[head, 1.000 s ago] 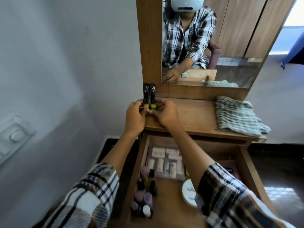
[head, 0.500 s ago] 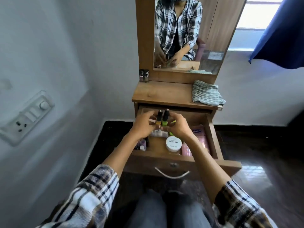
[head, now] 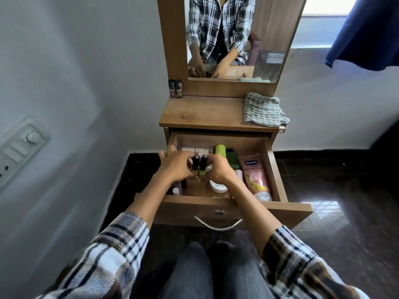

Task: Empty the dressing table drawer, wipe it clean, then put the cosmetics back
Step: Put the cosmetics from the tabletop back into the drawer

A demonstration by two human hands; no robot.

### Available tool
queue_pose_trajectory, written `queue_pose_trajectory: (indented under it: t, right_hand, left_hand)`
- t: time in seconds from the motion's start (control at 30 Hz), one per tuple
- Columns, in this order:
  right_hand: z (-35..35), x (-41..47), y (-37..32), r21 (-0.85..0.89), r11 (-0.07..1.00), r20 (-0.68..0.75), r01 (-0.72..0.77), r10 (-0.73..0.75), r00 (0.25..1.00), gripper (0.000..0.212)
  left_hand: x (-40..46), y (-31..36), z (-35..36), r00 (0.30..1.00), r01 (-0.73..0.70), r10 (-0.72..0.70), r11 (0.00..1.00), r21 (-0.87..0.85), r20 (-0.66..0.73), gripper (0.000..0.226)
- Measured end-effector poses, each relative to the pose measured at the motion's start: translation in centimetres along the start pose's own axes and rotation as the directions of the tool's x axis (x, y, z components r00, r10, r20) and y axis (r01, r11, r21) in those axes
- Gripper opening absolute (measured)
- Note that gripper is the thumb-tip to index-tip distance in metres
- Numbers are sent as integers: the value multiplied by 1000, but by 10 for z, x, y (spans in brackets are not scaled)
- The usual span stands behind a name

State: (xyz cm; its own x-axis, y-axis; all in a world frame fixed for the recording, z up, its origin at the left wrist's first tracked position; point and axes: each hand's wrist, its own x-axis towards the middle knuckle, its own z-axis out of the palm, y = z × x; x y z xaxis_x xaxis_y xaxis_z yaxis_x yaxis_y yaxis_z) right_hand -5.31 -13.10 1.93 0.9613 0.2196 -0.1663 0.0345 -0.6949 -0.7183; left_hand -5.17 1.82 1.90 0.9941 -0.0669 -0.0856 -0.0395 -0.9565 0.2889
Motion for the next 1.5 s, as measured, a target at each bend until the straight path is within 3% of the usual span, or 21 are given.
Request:
queue_pose_trajectory:
  t: [0.27,0.57,0.97,1.1,1.2,1.37,1.5]
  right_hand:
    - [15,13,-3,-184,983,59,21,-10,998,59]
    - [17,21,-2,-241,968,71,69,-54,996,58]
    - [19,27,2,-259,957,41,129,-123,992,54]
    - [18,22,2,-241,959,7,149,-152,988,57]
    - [9,18,-1,-206,966,2,159,-162,987,58]
    - [-29,9,-30,-206,965,69,163,-152,986,80]
    - [-55,25,-54,-31,991,70,132,-130,989,61]
  left_hand:
    - [2,-3,6,998,-24,18,996,88,65,35]
    - [7,-3,9,997,-69,62,986,149,48,28]
    - [3,1,4,998,-52,48,991,127,35,34]
    - [-3,8,-8,999,-41,38,992,118,26,50]
    - [-8,10,-25,997,-32,29,998,46,67,59]
    - [-5,8,-59,983,-111,120,991,-77,136,58]
    - [11,-1,-71,987,-122,66,896,-427,-144,45]
